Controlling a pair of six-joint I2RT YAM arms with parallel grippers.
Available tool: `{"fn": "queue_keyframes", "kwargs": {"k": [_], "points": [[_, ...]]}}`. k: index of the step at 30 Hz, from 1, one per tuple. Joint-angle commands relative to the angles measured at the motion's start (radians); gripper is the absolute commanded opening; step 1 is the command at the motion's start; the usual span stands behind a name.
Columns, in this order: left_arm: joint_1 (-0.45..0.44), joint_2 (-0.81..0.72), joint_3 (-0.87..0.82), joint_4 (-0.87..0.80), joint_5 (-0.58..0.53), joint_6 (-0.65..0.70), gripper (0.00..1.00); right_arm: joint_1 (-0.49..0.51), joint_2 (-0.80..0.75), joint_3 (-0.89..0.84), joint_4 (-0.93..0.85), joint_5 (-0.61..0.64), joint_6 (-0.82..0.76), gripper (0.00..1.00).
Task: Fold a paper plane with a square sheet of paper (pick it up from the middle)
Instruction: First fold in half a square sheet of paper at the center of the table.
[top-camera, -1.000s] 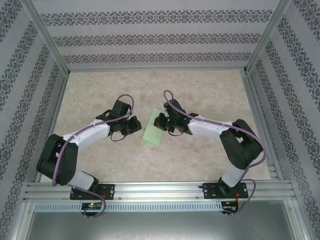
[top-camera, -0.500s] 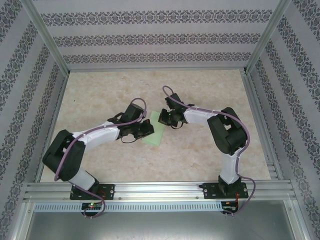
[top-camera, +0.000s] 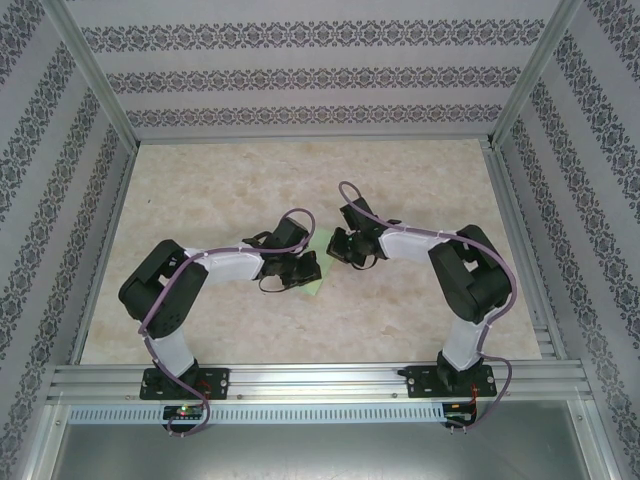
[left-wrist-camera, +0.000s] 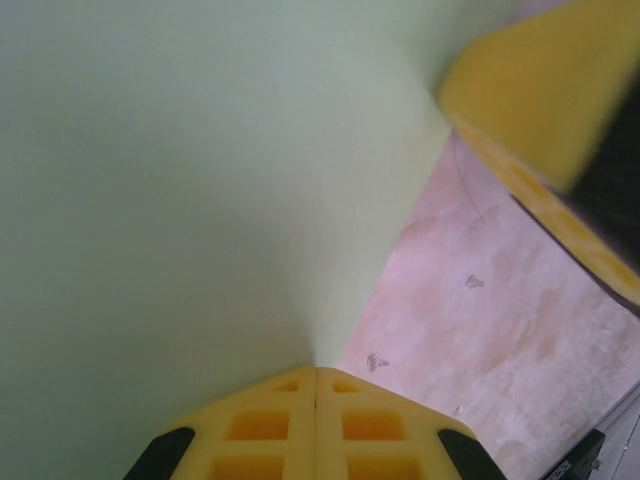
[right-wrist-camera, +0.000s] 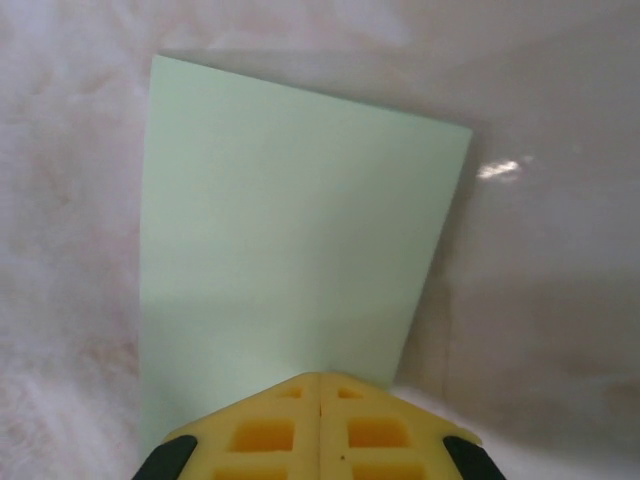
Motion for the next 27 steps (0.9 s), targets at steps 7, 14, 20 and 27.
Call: {"fn": "queue_keyframes", "kwargs": {"k": [7, 14, 20, 27], "points": [[-0.025, 0.012, 0.028, 0.055, -0.014, -0.016, 0.00, -0.009, -0.060, -0.073, 0.121, -0.147, -0.103, 0.00], [-0.025, 0.022, 0.027, 0.059, -0.019, -0.026, 0.00, -0.009, -0.022, -0.078, 0.116, -0.179, -0.121, 0.00], [-0.025, 0.022, 0.028, 0.075, -0.015, -0.032, 0.00, -0.008, 0.018, -0.065, 0.095, -0.184, -0.135, 0.00], [-0.024, 0.045, 0.029, 0.088, -0.019, -0.041, 0.00, -0.003, 0.044, -0.062, 0.084, -0.177, -0.149, 0.00]]}}
